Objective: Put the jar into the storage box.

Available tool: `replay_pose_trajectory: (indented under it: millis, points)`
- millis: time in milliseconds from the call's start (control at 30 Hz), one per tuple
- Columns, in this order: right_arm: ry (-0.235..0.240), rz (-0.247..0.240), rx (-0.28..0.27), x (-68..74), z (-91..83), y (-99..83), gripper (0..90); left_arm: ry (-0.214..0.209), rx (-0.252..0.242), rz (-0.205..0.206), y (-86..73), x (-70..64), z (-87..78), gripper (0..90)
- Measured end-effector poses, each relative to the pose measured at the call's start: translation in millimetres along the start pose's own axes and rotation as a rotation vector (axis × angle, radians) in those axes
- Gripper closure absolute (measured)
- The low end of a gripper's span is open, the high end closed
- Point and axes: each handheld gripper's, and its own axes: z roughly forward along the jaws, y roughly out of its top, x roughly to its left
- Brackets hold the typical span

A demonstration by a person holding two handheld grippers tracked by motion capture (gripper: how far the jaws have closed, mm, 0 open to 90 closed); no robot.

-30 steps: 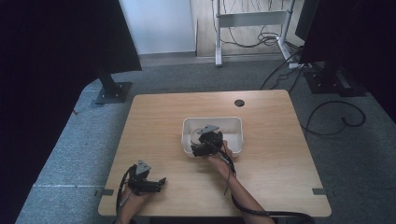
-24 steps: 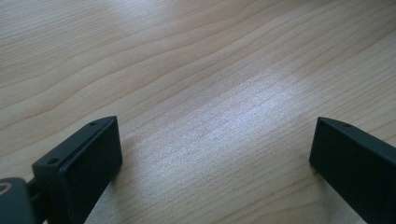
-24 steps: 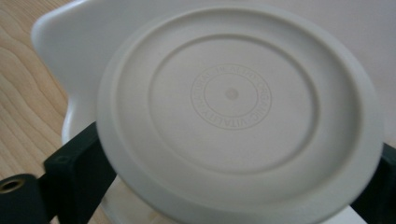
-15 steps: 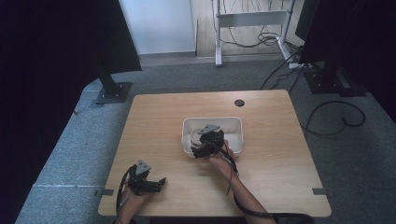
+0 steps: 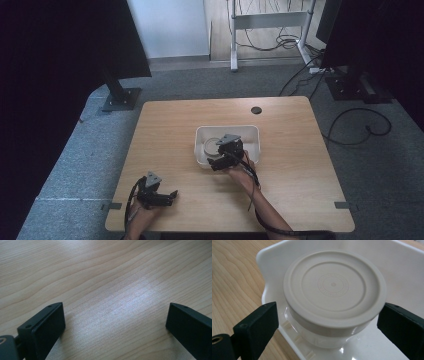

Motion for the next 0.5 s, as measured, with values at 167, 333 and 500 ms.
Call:
replay_pose_trajectory:
  millis: [167,333,500]
  points:
    - [0.007,-0.008,-0.006,0.1,-6.6,-1.2,3.6,0.0,0.0,0.0,0.0,0.0,0.0,2.1]
    - [0.01,-0.015,-0.008,0.2,-11.2,-3.9,3.9,0.0,0.0,0.0,0.0,0.0,0.0,2.2]
    - [0.011,-0.028,-0.008,-0.6,-18.3,-6.2,4.2,0.0,0.0,0.0,0.0,0.0,0.0,2.2]
